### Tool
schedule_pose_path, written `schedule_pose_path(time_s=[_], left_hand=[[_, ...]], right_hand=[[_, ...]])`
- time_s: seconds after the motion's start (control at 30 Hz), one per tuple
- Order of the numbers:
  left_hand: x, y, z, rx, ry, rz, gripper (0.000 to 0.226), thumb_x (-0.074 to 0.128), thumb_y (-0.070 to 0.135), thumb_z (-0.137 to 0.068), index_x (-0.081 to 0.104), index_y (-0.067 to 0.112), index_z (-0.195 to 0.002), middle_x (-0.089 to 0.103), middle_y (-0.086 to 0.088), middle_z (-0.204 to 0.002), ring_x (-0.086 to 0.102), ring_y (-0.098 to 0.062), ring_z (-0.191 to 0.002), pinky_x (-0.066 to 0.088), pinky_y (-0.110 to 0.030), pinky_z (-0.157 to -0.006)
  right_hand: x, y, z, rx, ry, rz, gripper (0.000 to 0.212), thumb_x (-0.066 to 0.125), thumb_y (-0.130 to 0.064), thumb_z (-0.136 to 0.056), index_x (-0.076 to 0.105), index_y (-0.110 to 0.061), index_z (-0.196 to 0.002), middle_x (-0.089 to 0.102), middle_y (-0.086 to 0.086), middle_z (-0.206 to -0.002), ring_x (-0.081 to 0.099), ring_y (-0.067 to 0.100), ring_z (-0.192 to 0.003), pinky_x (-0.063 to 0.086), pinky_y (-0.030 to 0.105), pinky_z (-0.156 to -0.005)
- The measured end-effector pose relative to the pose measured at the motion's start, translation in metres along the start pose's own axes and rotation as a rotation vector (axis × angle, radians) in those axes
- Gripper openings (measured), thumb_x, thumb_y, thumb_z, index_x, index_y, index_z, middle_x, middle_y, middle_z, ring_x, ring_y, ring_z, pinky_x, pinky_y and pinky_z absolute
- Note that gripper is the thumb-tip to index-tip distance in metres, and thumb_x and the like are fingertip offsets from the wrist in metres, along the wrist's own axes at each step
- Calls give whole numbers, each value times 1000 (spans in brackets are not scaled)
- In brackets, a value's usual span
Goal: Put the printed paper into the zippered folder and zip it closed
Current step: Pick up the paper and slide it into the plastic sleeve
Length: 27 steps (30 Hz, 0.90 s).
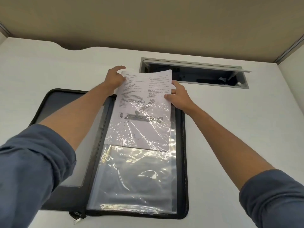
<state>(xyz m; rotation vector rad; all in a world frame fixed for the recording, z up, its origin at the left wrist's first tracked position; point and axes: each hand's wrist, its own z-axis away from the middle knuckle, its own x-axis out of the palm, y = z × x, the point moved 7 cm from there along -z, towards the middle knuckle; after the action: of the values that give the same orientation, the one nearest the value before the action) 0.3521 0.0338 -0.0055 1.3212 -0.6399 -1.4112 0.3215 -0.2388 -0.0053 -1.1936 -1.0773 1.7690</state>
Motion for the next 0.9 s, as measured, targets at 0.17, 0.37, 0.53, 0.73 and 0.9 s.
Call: schedule_pose_path(time_s=[0.17, 0.37, 0.53, 0.73, 0.9], left_hand=[[-3, -6, 6, 44, 6, -168, 39, 51, -4, -86, 65, 15, -117, 58, -9, -96, 56, -23, -92, 53, -39, -85], [2, -3, 25, 126, 24, -154, 37, 41, 0, -83, 65, 21, -103, 57, 14, -88, 57, -10, -81, 51, -28, -65], [0, -1, 33, 126, -9, -124, 42, 40, 0, -82, 65, 20, -111, 61, 0, -105, 61, -26, -101, 55, -41, -81], [-5, -3, 40, 141, -12, -156, 37, 45, 3, -83, 66, 17, -110, 60, -6, -117, 60, -28, -107, 54, -42, -87], [-6, -4, 51, 275, 19, -378, 25, 54, 13, -91, 70, 9, -109, 60, -10, -115, 56, -22, -101, 43, -29, -86]], right_hand=[[-1, 8, -2, 25, -23, 69, 66, 71, -7, -83, 40, -16, -141, 59, 4, -134, 63, 18, -109, 55, 23, -75], [-11, 0, -13, -11, 116, 68, 63, 62, -11, -93, 31, -24, -147, 51, -1, -125, 55, 13, -104, 57, 33, -85], [-18, -8, -22, -74, 187, 188, 37, 61, -9, -93, 57, -13, -130, 53, 9, -133, 54, 22, -118, 55, 41, -95], [-17, -8, -18, -102, 216, 238, 22, 59, -14, -95, 65, -11, -116, 59, 7, -124, 57, 20, -112, 55, 35, -93], [-14, -12, -13, -145, 164, 314, 23, 56, -4, -91, 70, -8, -107, 62, 1, -110, 57, 16, -105, 52, 26, -84]])
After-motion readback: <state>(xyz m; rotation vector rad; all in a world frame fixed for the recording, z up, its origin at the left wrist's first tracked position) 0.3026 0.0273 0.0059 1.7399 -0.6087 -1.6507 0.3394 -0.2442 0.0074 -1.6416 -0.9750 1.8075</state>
